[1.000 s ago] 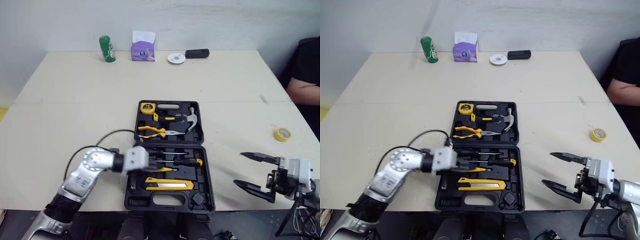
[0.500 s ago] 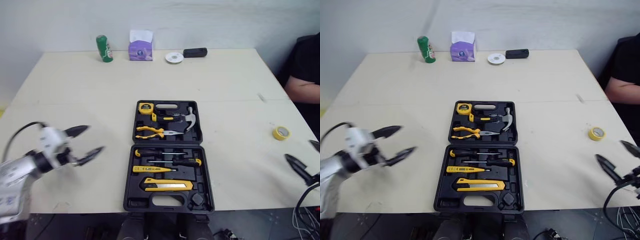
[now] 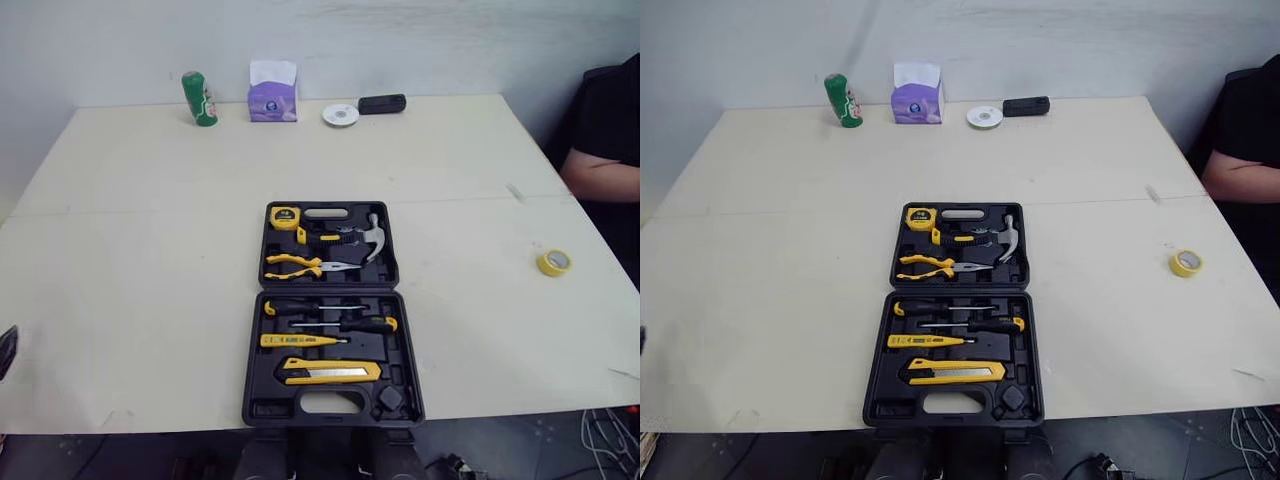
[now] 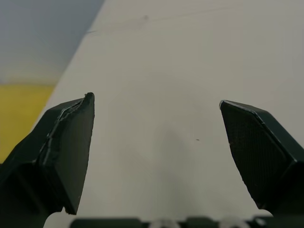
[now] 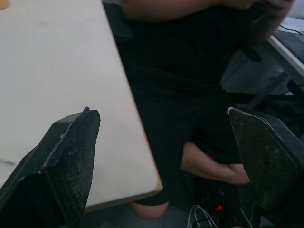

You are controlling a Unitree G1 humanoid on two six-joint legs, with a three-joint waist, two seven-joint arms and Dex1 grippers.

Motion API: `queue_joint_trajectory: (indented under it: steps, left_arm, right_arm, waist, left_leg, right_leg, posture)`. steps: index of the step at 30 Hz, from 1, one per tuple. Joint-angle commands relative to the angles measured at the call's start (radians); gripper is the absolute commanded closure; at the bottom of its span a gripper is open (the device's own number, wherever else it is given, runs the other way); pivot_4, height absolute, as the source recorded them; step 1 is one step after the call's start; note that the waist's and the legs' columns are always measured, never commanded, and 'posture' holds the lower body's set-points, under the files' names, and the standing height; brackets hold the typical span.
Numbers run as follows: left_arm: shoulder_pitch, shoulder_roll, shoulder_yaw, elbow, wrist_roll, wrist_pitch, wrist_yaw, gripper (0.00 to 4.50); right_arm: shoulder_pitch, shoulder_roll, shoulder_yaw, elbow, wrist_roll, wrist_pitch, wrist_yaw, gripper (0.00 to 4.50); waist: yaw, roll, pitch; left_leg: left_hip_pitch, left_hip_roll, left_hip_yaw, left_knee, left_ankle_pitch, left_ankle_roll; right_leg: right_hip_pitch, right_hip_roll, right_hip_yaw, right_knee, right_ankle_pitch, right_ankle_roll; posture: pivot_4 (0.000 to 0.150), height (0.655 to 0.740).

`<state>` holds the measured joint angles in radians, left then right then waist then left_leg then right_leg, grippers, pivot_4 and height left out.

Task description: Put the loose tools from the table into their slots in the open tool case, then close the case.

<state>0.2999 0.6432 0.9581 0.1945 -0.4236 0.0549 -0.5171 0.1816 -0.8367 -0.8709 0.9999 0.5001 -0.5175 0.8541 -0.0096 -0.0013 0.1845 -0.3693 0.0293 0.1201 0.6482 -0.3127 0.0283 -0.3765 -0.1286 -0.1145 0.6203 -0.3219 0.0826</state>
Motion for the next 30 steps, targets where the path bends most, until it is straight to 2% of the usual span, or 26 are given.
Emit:
queue_joint_trajectory:
  steps: [1,7,11,18,22,24,27,30]
  left_arm:
    - [-0.008,0.012,0.038,0.001,-0.022,0.002,0.041,0.07]
    - [-0.043,0.006,0.002,-0.040,-0.042,0.023,0.053,0.07]
    - [-0.064,0.006,-0.022,-0.103,-0.059,0.047,0.052,0.07]
    - [-0.127,0.033,-0.080,-0.199,-0.095,0.067,0.003,0.07]
    - [-0.166,0.043,-0.128,-0.262,-0.131,0.076,-0.058,0.07]
    - [-0.183,0.056,-0.160,-0.295,-0.155,0.090,-0.103,0.07]
    - [-0.184,0.111,-0.233,-0.377,-0.225,0.157,-0.232,0.07]
    - [-0.196,0.176,-0.287,-0.434,-0.288,0.240,-0.321,0.07]
  right_arm:
    - [-0.017,-0.017,-0.009,-0.011,0.017,-0.016,-0.013,0.00]
    - [-0.075,-0.004,0.022,-0.043,0.005,-0.005,-0.036,0.00]
    - [-0.119,0.016,0.063,-0.127,0.004,0.032,-0.053,0.00]
    - [-0.192,0.005,0.182,-0.366,-0.036,0.265,-0.170,0.00]
    - [-0.238,-0.052,0.266,-0.489,-0.072,0.432,-0.172,0.00]
    - [-0.261,-0.097,0.294,-0.538,-0.058,0.502,-0.108,0.00]
    - [-0.262,-0.204,0.363,-0.642,-0.021,0.626,0.103,0.00]
    - [-0.320,-0.291,0.432,-0.641,-0.040,0.701,0.213,0.00]
  waist:
    - [-0.003,0.000,0.000]
    - [-0.005,0.000,0.000]
    - [-0.007,0.000,0.000]
    - [-0.016,0.000,0.000]
    - [-0.017,0.001,0.000]
    - [-0.017,0.001,0.000]
    - [-0.016,0.003,0.001]
    - [-0.016,0.003,0.001]
  left_leg:
    - [0.000,0.000,0.000,0.000,0.000,0.000]
    - [-0.001,0.000,0.000,-0.002,0.000,-0.001]
    - [-0.001,0.000,0.001,-0.002,0.000,-0.001]
    - [-0.001,0.000,0.001,-0.002,0.000,-0.002]
    - [-0.003,0.000,0.001,-0.002,0.001,-0.004]
    - [-0.003,0.000,0.002,-0.002,0.003,-0.006]
    - [-0.004,0.000,0.003,-0.002,0.003,-0.006]
    - [-0.004,0.000,0.002,-0.001,0.003,-0.004]
  right_leg:
    - [0.000,0.000,0.000,0.000,0.000,0.000]
    - [-0.001,0.000,0.000,0.000,0.000,-0.001]
    - [-0.001,0.000,0.000,0.000,0.000,0.000]
    - [-0.001,0.000,0.000,0.001,0.000,0.000]
    - [-0.004,0.000,0.000,0.001,0.000,-0.001]
    - [-0.004,0.000,0.000,0.001,0.000,0.000]
    - [-0.005,0.000,0.000,0.000,0.000,0.000]
    - [-0.005,0.001,0.000,0.001,0.000,0.000]
  posture:
    - [0.150,0.7400]
    - [0.150,0.7400]
    - [0.150,0.7400]
    - [0.150,0.7400]
    - [0.150,0.7400]
    - [0.150,0.7400]
    - [0.150,0.7400]
    - [0.150,0.7400]
